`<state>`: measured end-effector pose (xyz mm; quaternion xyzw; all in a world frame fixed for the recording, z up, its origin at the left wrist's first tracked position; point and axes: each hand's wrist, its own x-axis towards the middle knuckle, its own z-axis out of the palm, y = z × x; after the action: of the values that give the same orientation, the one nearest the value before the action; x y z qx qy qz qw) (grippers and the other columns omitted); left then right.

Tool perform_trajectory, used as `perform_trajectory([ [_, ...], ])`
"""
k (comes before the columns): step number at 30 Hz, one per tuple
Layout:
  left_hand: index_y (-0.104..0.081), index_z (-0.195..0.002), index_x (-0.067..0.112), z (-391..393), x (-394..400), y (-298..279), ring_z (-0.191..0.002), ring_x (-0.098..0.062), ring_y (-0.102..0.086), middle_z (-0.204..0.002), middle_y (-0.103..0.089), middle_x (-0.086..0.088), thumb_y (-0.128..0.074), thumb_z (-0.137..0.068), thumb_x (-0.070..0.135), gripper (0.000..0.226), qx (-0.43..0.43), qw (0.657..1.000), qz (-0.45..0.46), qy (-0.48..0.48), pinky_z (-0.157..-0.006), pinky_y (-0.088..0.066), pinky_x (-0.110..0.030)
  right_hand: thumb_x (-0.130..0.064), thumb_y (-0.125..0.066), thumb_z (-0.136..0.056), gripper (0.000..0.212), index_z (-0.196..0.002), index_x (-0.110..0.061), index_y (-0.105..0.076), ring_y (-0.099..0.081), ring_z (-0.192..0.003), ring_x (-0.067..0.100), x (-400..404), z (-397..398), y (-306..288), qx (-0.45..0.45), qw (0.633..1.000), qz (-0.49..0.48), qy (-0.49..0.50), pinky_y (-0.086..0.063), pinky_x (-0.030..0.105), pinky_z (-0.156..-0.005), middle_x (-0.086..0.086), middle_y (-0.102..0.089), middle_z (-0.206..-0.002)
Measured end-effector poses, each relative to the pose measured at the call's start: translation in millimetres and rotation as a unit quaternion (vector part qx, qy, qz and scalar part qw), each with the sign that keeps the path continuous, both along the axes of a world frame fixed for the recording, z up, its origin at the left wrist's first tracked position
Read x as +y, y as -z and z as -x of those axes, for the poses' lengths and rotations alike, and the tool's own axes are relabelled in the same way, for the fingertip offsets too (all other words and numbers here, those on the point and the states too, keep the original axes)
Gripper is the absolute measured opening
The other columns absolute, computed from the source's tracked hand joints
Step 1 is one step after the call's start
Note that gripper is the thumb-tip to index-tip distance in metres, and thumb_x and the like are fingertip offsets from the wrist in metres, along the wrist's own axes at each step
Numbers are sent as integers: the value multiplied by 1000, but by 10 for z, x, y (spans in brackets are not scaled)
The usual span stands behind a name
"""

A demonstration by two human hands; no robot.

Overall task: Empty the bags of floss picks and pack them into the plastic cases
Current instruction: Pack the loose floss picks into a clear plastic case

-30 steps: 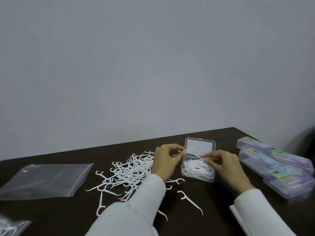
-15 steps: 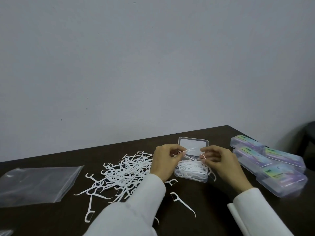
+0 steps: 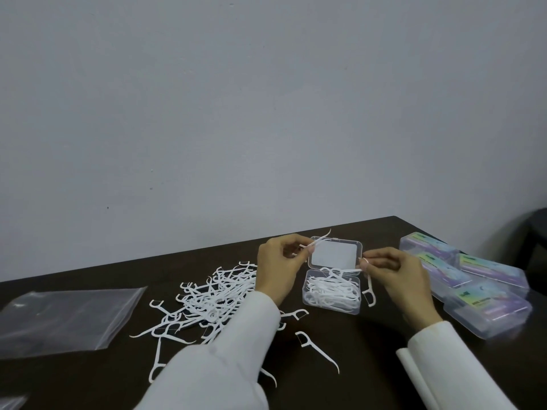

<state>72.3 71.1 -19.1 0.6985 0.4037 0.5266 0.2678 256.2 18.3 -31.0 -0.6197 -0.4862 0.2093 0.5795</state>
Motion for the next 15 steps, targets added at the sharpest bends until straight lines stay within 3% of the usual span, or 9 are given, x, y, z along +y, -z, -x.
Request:
perform_trajectory([
  [9,-75,-85,23,17,3,11,-72,-4,-62,-77,-70,10,-72,-81,24,6,-5,1000,13,4,-64,-46,-7,-10,-74,-76,13,-81,-19,-67,-64,-74,4,85,148,75,-75,997,22,-25,-51,15,-65,-3,-68,-80],
  [15,-75,-86,24,30,3,20,-75,-5,-62,-78,-70,10,-71,-82,24,6,4,1000,16,-4,-63,-44,-6,-15,-70,-80,11,-91,-17,-70,-62,-76,-3,86,129,92,-98,995,3,-24,-44,8,-65,-6,-68,-84],
])
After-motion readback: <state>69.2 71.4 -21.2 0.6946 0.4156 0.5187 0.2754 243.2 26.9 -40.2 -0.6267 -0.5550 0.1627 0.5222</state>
